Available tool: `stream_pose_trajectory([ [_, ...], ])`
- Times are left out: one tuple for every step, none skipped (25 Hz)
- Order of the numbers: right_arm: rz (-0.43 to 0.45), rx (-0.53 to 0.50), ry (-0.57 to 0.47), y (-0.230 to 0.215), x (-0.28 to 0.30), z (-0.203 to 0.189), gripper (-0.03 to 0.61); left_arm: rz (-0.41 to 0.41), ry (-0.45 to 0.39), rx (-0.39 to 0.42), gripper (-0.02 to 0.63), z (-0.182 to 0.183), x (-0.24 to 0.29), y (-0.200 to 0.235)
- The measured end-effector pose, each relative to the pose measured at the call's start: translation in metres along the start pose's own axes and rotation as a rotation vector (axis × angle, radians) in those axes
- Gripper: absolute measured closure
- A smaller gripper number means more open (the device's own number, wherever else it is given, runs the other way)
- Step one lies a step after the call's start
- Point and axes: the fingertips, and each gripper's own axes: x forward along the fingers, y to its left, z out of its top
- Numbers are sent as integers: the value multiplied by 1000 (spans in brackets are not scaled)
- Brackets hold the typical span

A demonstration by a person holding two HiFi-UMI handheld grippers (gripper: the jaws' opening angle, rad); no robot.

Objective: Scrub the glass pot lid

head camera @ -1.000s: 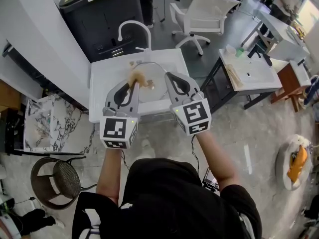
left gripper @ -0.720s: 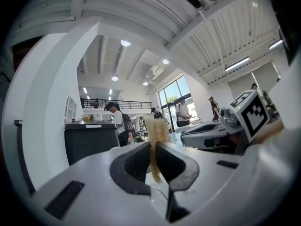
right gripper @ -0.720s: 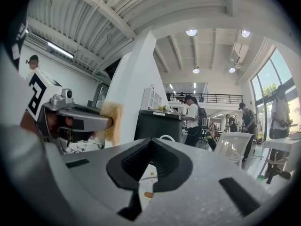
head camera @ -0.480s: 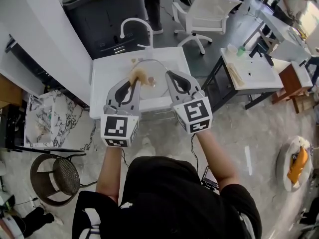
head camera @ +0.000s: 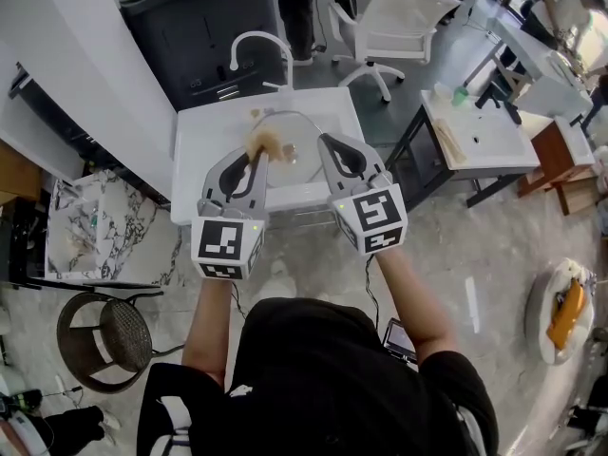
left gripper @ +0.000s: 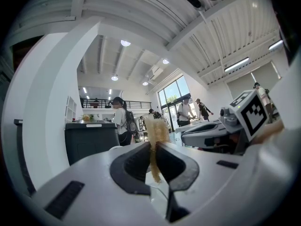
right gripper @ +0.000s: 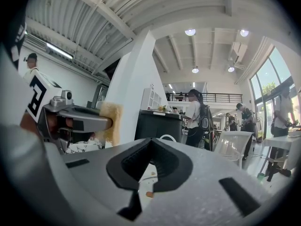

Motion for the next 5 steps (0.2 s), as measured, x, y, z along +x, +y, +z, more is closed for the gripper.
stream_pose_trajectory([
  [-1, 1, 1, 0, 0, -1, 581, 0, 0, -5, 592, -1, 0, 1],
  [-2, 1, 2, 0, 1, -2, 581, 0, 0, -9, 592, -2, 0, 2],
  [-3, 0, 3, 0, 1, -2, 581, 1, 0, -12, 592, -2, 0, 3],
  [-3, 0, 5, 0, 2, -3, 581, 1, -1, -14, 592, -3, 1, 4],
  [-4, -1, 7, 0, 2, -3, 581, 2, -1, -16, 592, -3, 1, 5],
])
